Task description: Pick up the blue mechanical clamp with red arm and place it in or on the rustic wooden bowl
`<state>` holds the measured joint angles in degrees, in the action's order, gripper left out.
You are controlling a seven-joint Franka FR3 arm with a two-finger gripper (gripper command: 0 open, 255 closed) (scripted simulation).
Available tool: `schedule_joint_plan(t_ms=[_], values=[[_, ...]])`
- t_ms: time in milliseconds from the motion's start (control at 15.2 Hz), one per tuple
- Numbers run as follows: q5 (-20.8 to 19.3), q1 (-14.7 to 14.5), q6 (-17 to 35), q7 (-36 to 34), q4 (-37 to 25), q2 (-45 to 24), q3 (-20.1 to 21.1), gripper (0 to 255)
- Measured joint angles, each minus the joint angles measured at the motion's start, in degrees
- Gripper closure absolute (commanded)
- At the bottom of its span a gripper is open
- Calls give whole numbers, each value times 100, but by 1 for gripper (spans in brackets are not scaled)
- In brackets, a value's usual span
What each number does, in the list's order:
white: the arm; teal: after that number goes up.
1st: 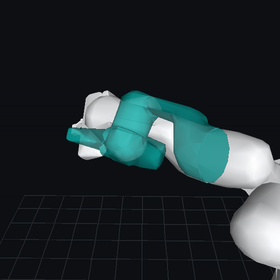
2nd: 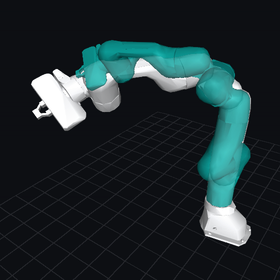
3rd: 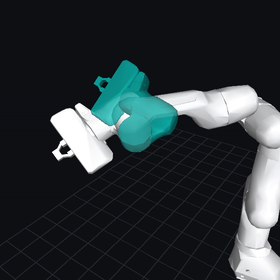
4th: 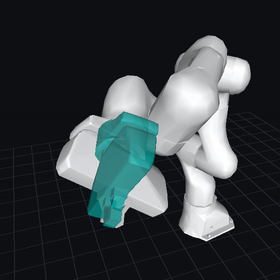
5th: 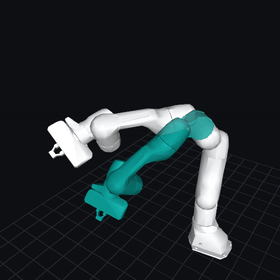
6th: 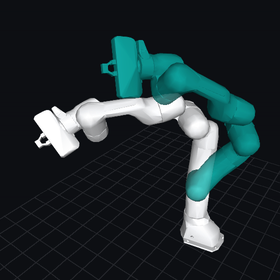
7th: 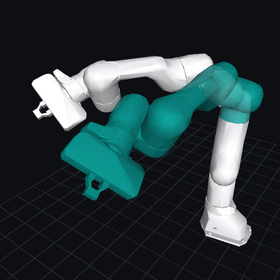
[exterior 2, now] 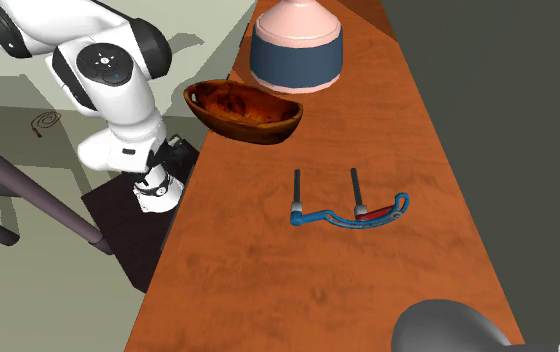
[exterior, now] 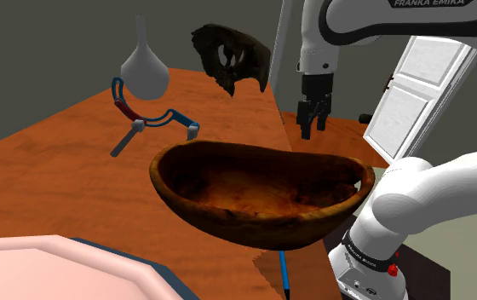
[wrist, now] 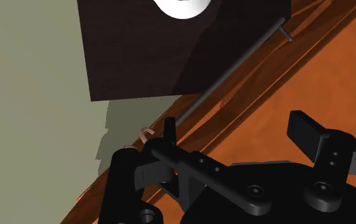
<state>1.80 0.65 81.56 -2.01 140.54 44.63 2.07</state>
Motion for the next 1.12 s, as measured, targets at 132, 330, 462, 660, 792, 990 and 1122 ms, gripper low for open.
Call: schedule_joint_plan(t_ms=[132,330,462,660,792,990,1122], values=[[71,-3,68,-113,-1,-41,66,0],[400,6,354,-701,-72,-221,368,0],[619,24,643,-1132,-98,-395,593,0],[910,57,1025,-1824,-309,-743,952,0],[1061,93,1335,-2279,-457,-1030,1194,0],[1170,188,1749,-2908,-723,-1456,1491,0],[1192,259,1986,-3363,-1017,-1811,1703,0]])
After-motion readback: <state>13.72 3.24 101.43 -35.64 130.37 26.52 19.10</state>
